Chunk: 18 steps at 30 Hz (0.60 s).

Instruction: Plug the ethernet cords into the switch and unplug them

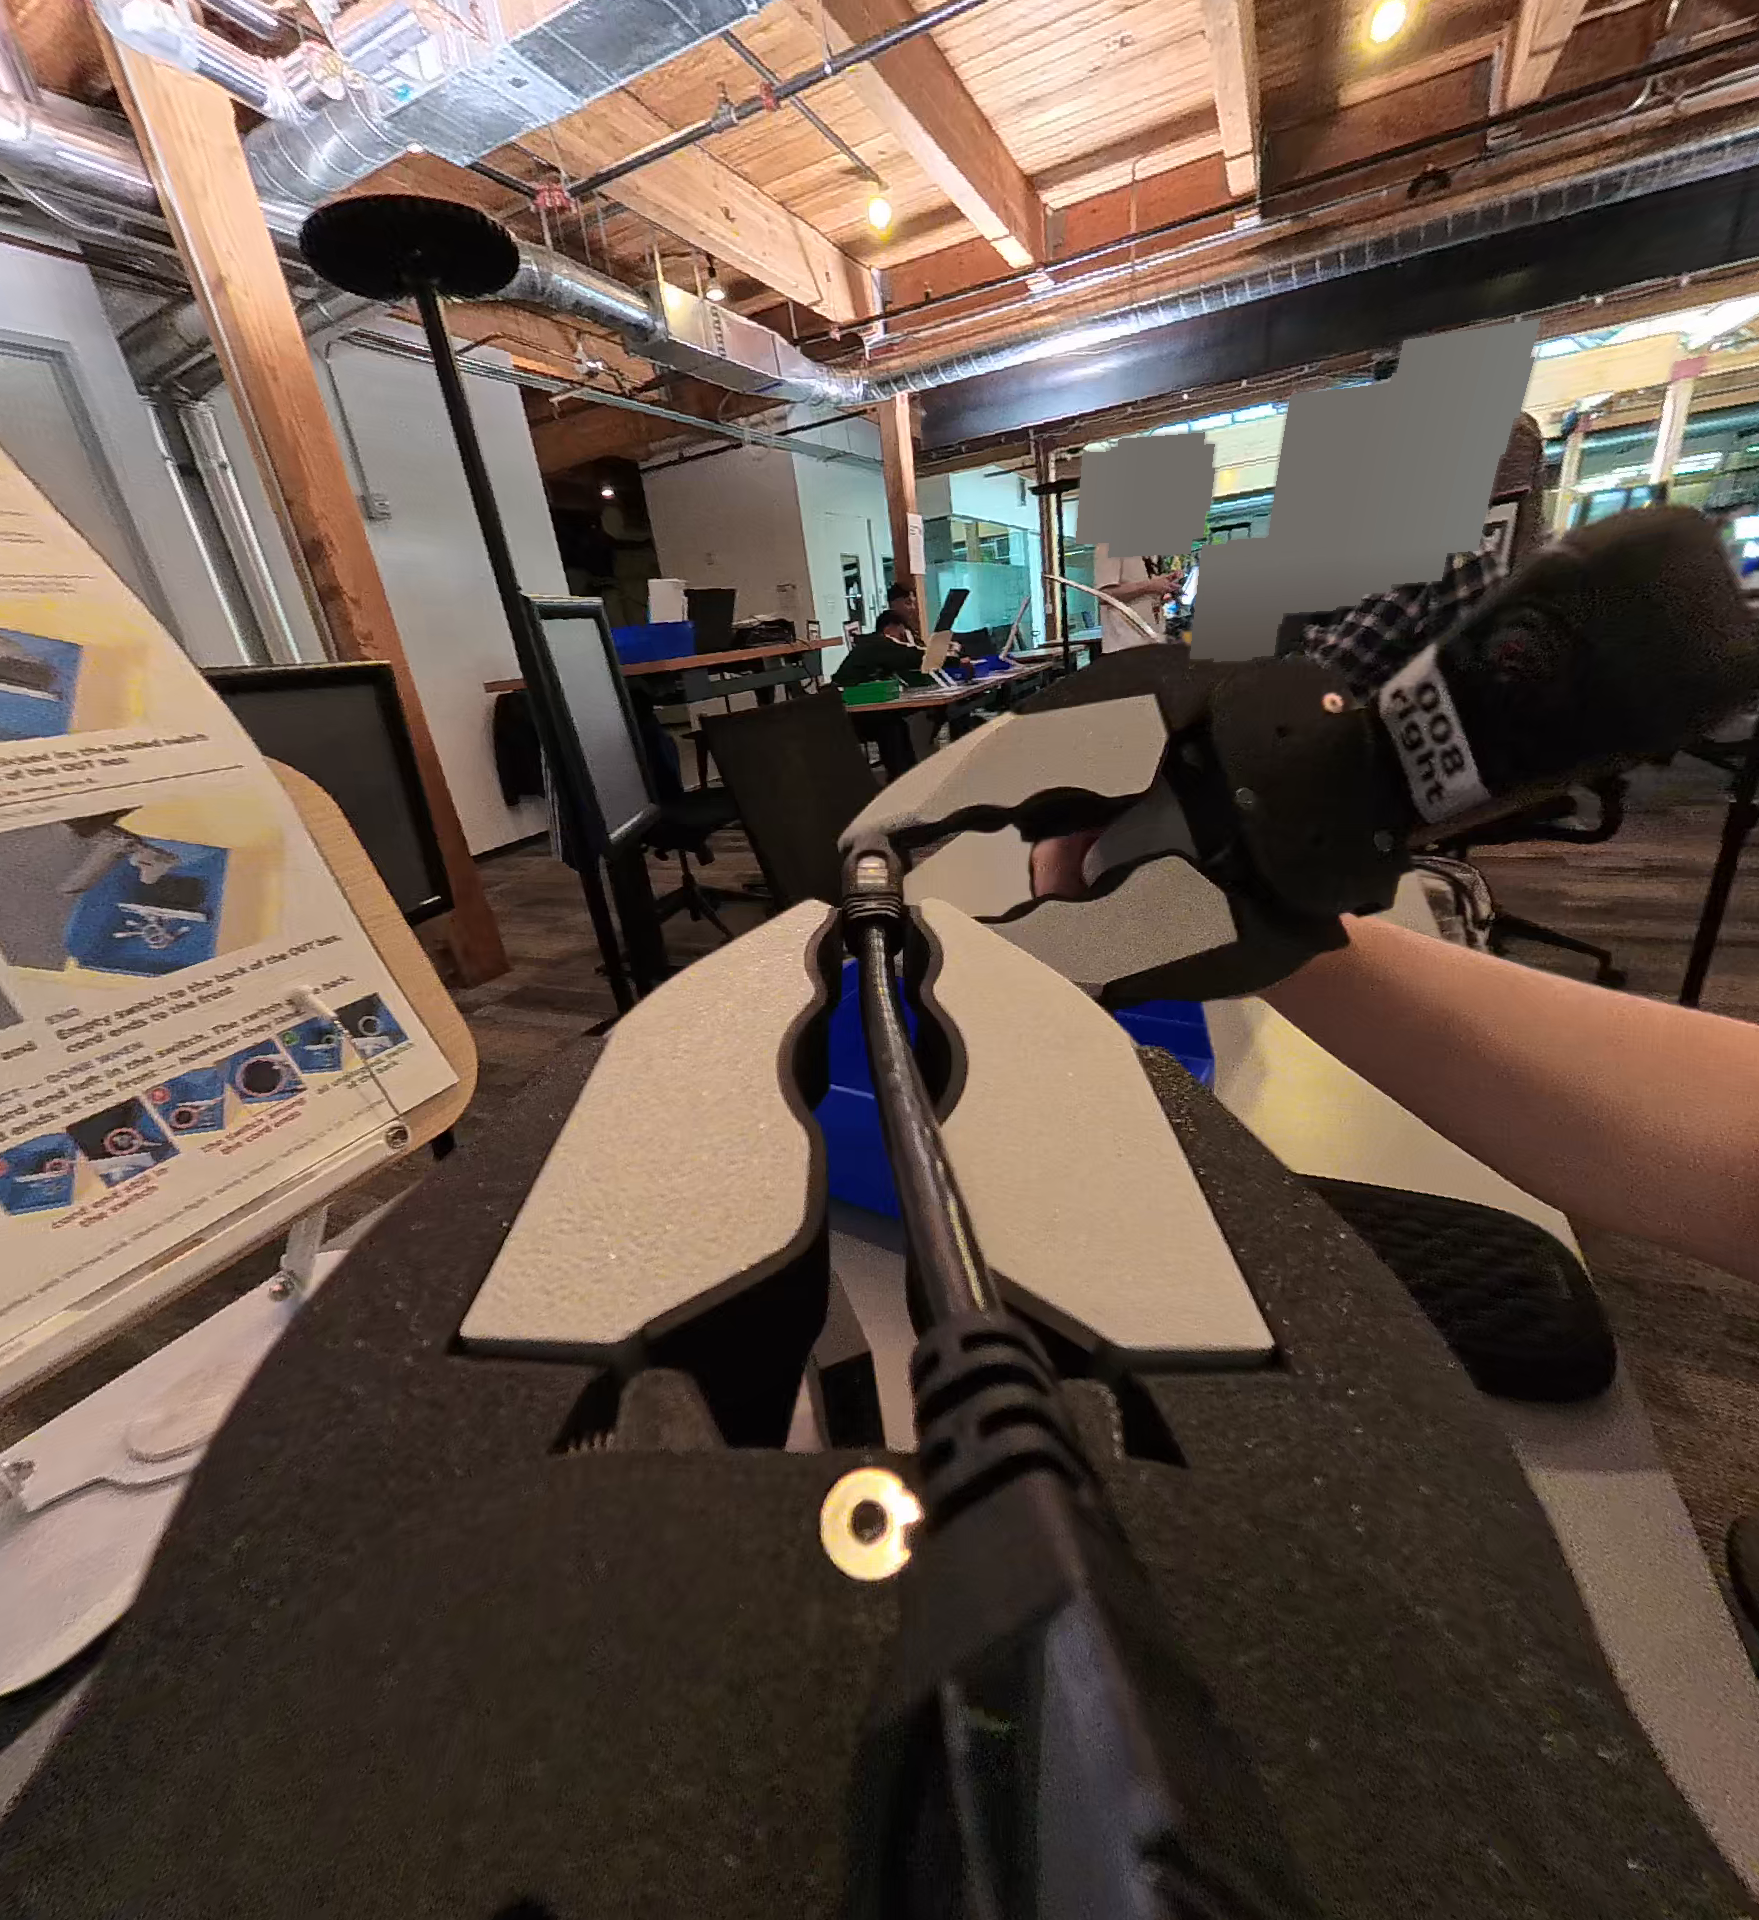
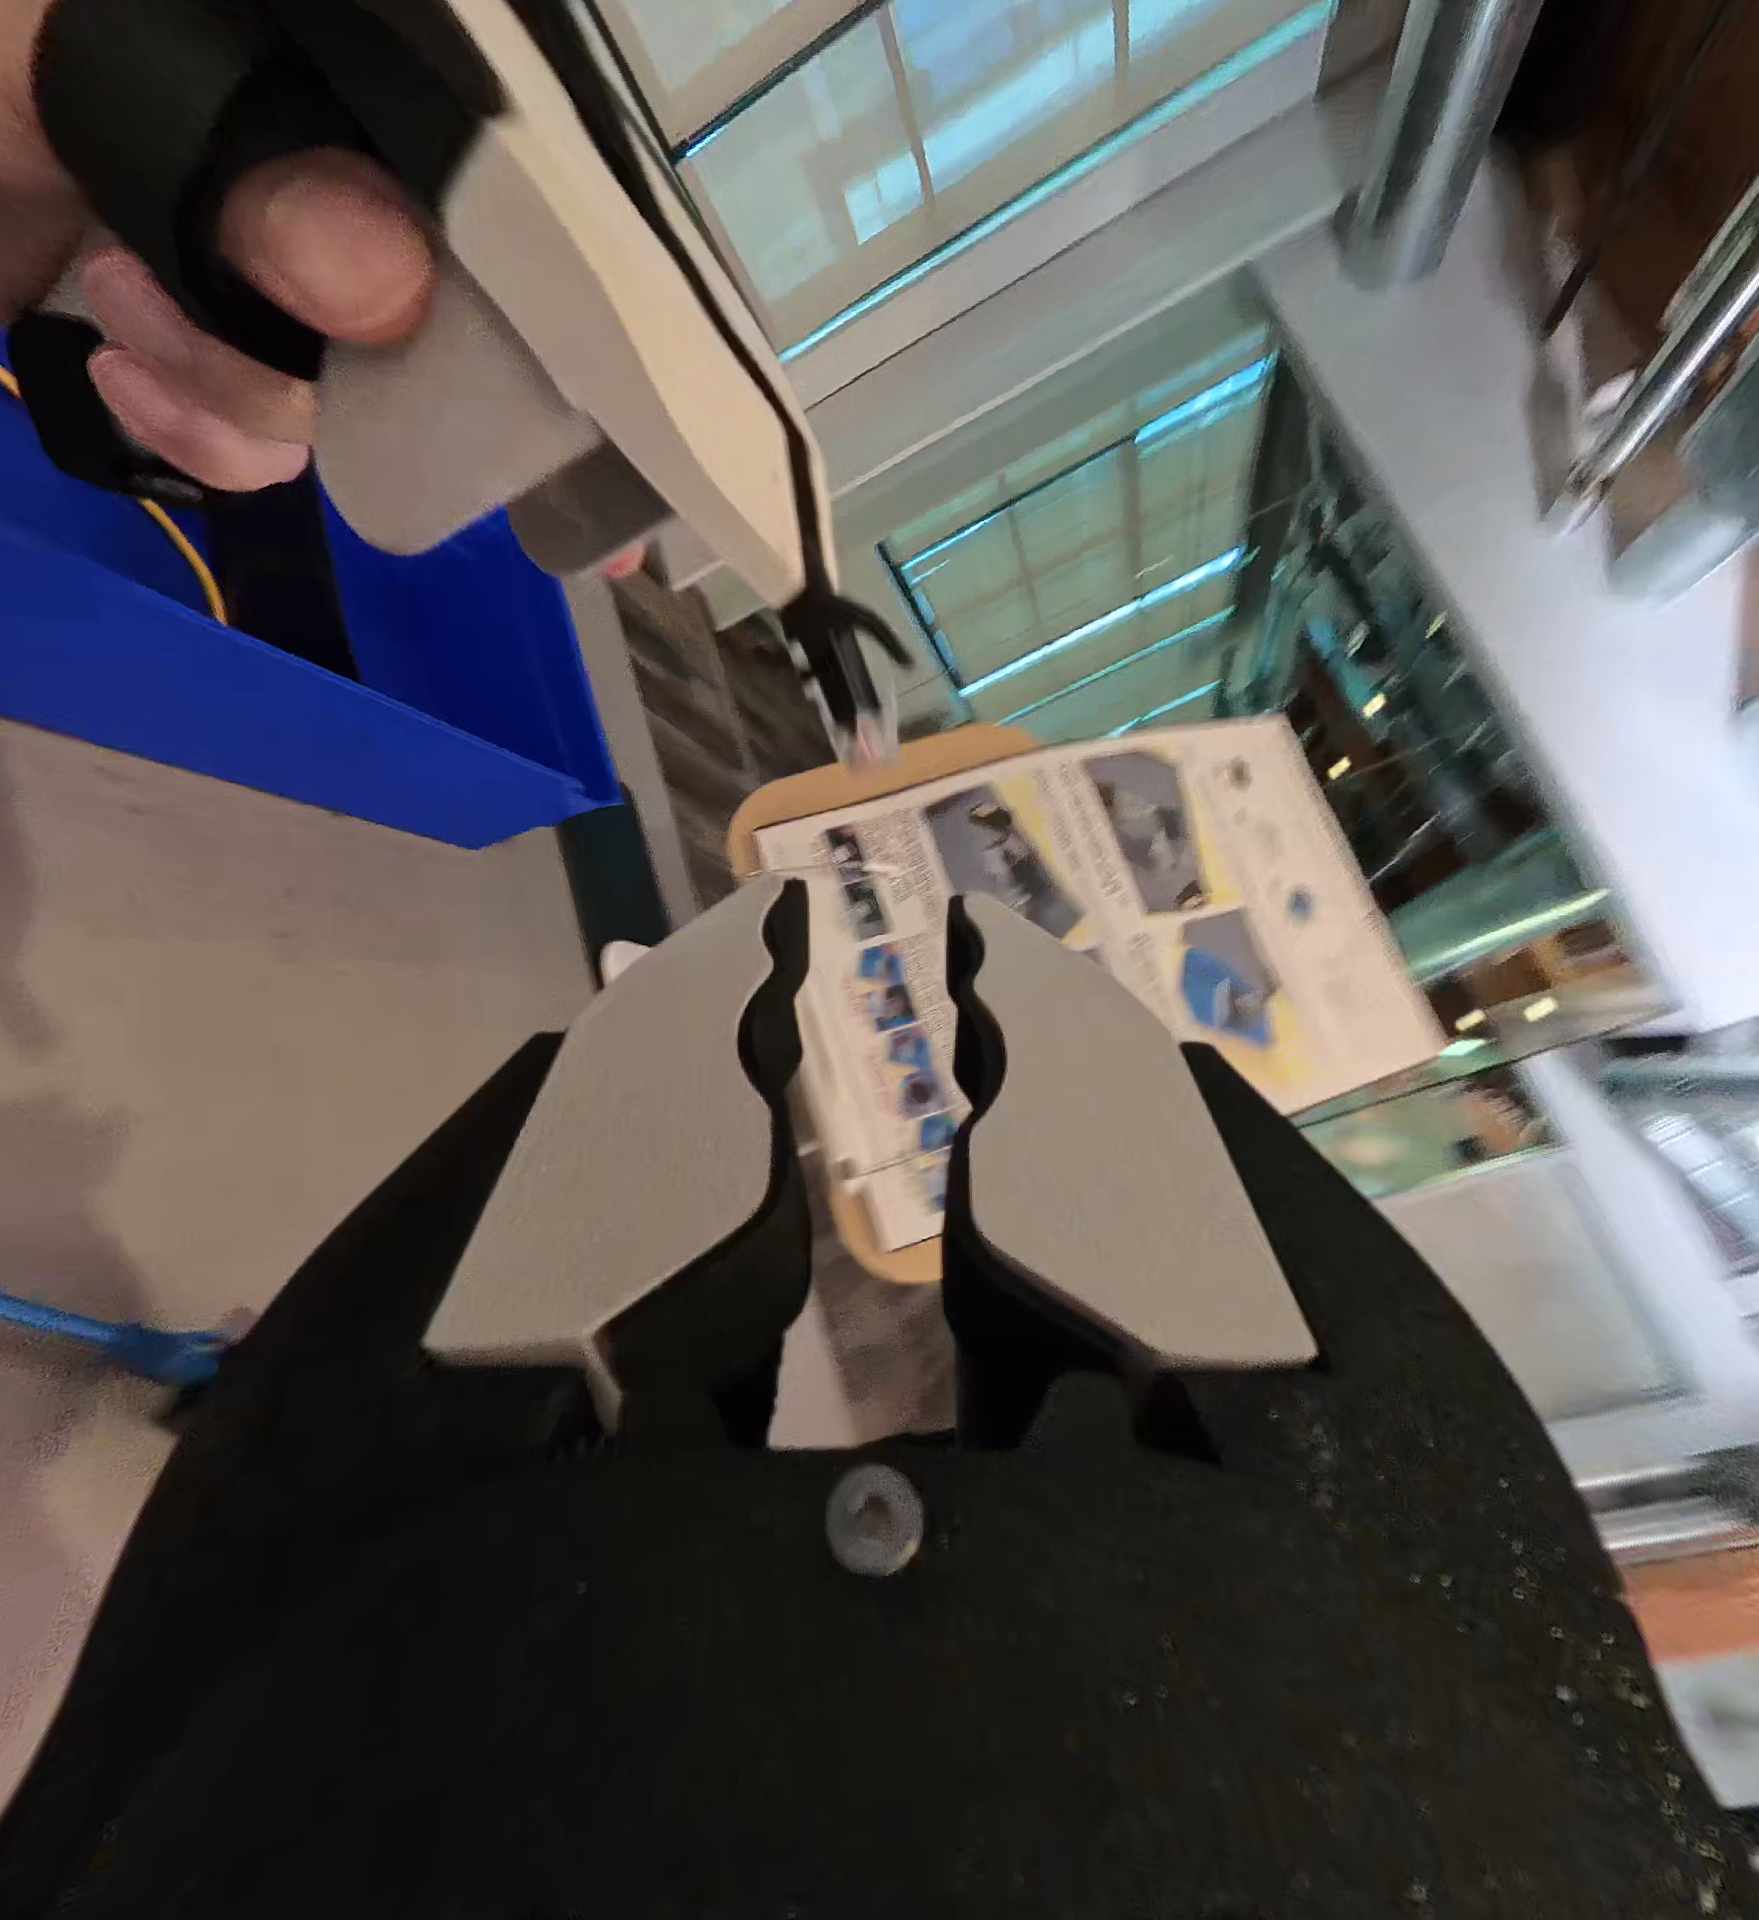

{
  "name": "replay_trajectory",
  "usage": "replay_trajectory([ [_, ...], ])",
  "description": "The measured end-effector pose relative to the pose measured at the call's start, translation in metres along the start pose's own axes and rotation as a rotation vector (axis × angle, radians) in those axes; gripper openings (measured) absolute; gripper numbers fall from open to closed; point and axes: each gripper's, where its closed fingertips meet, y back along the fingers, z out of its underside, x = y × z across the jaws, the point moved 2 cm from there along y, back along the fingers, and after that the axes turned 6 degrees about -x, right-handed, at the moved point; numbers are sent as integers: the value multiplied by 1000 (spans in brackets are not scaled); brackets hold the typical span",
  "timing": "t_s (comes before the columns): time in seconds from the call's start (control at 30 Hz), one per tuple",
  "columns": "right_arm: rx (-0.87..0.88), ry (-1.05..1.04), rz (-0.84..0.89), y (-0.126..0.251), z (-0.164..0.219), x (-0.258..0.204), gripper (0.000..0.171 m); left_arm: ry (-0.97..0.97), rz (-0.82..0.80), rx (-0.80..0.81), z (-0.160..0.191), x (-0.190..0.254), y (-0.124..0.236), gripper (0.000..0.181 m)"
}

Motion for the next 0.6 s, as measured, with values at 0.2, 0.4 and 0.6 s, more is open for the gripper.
replay_trajectory([
  [0.2, -242, -713, -350, -24, 82, -28, 66, -27, -91, -7, -2, -22, 10, 10],
  [0.4, -619, -998, -717, -36, 141, -88, 61, -57, -129, -36, -1, -28, 13, 10],
  [0.6, -981, -916, -890, -42, 165, -131, 75, -58, -121, -59, 5, -26, 8, 10],
])
